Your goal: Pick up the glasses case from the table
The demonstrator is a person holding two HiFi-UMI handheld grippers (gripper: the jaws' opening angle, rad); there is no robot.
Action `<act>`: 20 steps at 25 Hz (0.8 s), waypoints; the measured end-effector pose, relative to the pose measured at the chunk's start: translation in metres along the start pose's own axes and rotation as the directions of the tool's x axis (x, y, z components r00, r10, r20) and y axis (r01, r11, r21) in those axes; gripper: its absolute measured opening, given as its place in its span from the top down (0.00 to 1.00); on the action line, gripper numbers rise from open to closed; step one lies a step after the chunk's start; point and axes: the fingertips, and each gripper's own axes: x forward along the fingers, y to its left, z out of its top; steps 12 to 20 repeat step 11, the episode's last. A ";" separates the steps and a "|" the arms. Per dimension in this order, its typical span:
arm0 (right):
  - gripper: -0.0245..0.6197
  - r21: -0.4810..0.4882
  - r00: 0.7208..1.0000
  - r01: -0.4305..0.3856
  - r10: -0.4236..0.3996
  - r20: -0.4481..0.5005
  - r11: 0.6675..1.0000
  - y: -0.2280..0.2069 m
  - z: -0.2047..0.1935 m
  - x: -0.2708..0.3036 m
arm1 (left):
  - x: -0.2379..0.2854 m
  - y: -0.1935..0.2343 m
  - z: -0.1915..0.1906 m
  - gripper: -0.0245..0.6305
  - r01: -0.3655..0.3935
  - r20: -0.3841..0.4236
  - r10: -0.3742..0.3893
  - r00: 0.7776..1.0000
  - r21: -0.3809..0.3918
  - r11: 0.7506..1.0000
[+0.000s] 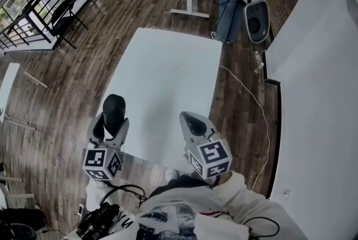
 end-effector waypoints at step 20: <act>0.98 -0.010 1.000 -0.013 0.013 -0.003 1.000 0.005 0.000 0.006 | -0.003 0.004 -0.005 0.40 -0.004 -0.004 0.004 1.000 -0.003 1.000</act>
